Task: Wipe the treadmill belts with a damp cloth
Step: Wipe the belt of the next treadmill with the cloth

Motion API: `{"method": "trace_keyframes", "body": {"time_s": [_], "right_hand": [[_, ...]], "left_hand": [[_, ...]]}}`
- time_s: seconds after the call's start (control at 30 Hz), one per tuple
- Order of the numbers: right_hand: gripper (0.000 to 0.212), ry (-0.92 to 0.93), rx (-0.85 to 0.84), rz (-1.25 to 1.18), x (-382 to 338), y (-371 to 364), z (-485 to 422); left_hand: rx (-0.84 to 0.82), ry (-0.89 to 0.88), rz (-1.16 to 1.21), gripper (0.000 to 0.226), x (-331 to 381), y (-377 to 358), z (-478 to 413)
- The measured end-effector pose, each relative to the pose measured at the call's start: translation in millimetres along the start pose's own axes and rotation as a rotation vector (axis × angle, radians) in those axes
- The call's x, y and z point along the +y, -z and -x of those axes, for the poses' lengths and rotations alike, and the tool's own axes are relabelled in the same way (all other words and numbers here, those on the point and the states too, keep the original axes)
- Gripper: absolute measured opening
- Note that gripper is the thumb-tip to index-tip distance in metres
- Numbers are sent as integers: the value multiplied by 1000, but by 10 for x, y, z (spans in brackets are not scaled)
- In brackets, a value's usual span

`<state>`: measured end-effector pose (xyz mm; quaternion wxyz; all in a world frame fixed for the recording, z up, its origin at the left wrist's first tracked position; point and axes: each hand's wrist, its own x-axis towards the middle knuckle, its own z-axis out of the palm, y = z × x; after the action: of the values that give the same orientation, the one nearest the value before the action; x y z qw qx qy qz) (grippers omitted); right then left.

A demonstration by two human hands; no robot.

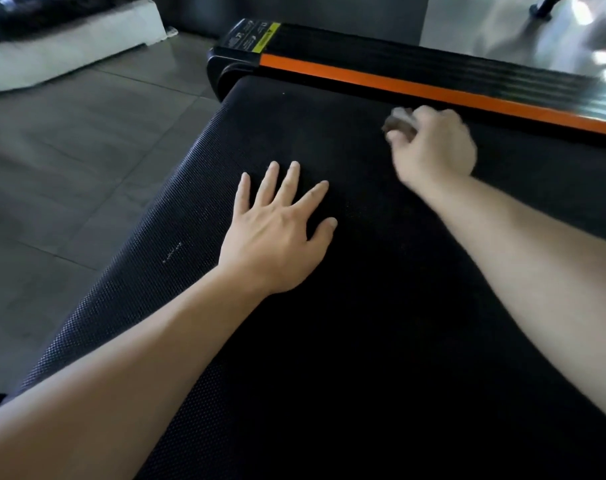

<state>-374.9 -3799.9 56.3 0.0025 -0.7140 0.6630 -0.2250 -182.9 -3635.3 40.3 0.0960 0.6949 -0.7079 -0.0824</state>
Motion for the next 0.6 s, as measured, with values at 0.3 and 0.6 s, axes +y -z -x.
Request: {"method": "trace_keyframes", "body": {"time_s": [0.3, 0.6], "right_hand": [[29, -108, -32, 4, 36, -11, -422], [29, -46, -84, 2, 75, 11, -526]], "left_hand": [[28, -10, -17, 65, -6, -30, 1], [33, -8, -13, 68, -5, -30, -4]]}}
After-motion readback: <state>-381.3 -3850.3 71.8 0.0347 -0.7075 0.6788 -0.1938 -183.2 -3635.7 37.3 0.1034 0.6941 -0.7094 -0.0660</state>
